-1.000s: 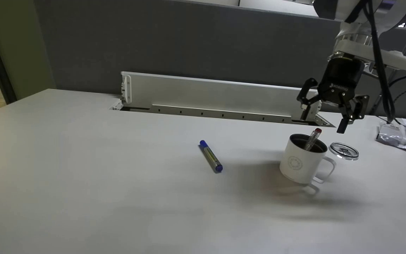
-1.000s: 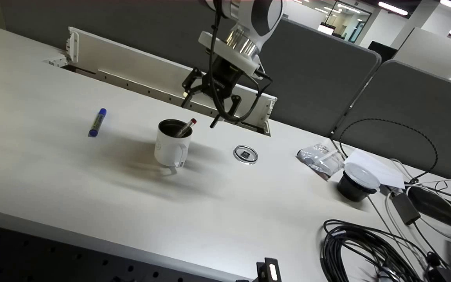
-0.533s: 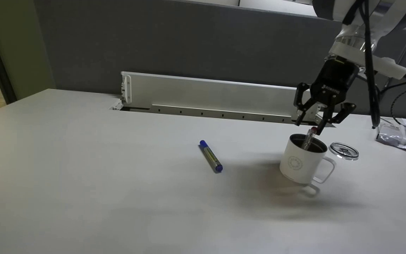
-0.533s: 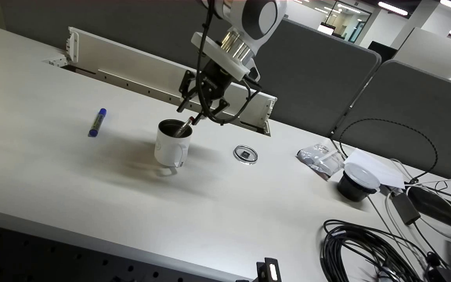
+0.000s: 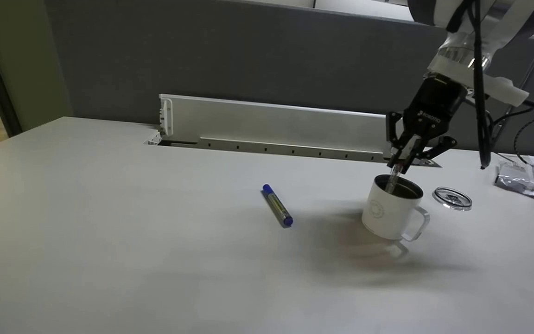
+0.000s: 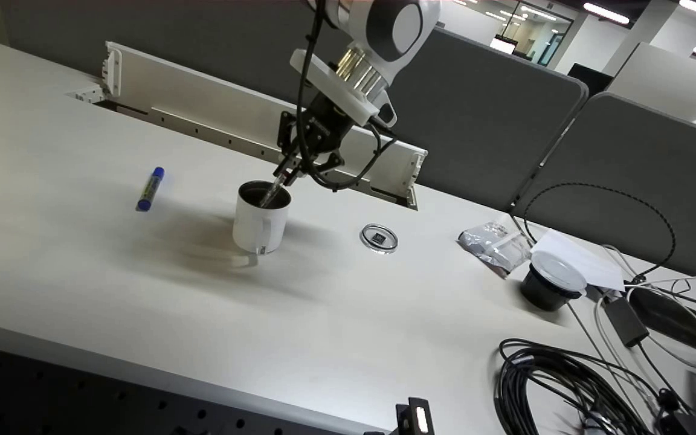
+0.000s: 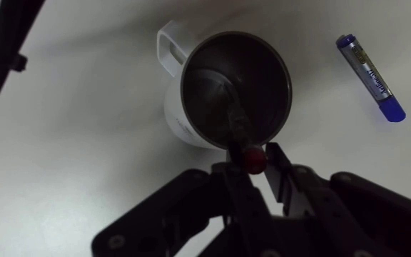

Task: Pick up the screwdriver from the white cup and put it on the table.

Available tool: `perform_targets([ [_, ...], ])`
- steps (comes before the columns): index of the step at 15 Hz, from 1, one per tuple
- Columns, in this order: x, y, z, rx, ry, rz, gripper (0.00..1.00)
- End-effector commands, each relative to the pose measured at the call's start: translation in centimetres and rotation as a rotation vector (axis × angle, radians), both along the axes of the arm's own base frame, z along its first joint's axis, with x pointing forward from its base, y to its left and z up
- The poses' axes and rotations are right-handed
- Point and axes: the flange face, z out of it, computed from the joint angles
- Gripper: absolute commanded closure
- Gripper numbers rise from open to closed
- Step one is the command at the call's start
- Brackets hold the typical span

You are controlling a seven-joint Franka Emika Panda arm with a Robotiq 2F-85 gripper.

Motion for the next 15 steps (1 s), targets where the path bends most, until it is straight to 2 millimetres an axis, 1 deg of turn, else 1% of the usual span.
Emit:
perform_targets([
  [1,0.3,0.4,3.6,0.073,0.008,0.048,0.92],
  [2,0.6,0.6,4.8,0.082,0.006,0.074,0.92],
  [5,2.3,0.7,9.6,0.08,-0.029,0.123,0.92],
  [7,3.3,0.7,12.7,0.042,-0.072,0.147,0.92],
  [8,3.8,0.7,13.7,0.027,-0.1,0.149,0.92],
  [9,4.3,0.7,14.3,0.02,-0.13,0.144,0.92],
  [10,4.6,0.8,14.6,0.015,-0.155,0.138,0.92],
  [12,5.5,0.9,13.5,0.021,-0.208,0.078,0.92],
  [14,6.3,1.1,11.1,0.035,-0.251,-0.005,0.92],
  [15,6.8,1.5,9.3,0.044,-0.259,-0.057,0.92],
])
